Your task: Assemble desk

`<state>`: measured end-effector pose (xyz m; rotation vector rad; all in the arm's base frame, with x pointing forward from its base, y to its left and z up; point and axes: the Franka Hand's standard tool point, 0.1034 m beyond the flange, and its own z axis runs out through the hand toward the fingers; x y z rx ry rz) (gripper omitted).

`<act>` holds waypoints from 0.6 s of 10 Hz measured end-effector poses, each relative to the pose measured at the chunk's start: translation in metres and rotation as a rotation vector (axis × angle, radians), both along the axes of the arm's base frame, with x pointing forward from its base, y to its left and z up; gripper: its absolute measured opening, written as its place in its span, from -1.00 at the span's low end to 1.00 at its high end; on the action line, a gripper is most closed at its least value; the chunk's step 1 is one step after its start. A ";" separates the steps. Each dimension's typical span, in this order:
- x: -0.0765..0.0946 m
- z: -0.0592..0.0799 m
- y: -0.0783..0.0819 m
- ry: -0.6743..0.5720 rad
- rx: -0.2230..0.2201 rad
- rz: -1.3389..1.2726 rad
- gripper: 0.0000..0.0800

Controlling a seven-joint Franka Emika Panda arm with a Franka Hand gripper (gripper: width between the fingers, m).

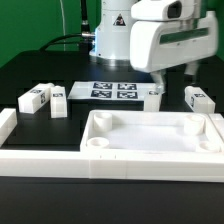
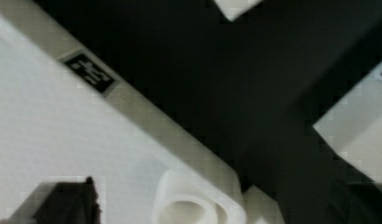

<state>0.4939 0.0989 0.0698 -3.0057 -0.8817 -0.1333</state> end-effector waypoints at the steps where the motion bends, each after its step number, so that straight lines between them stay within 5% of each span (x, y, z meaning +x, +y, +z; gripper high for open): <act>1: -0.001 -0.001 0.013 0.005 0.016 -0.106 0.62; 4: 0.001 -0.003 0.061 0.012 0.060 -0.335 0.62; 6: 0.001 -0.003 0.058 0.013 0.057 -0.324 0.62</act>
Offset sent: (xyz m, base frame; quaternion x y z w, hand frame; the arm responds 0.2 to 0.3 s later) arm 0.0130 0.0433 -0.0080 -0.0271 0.0277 0.1593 0.9865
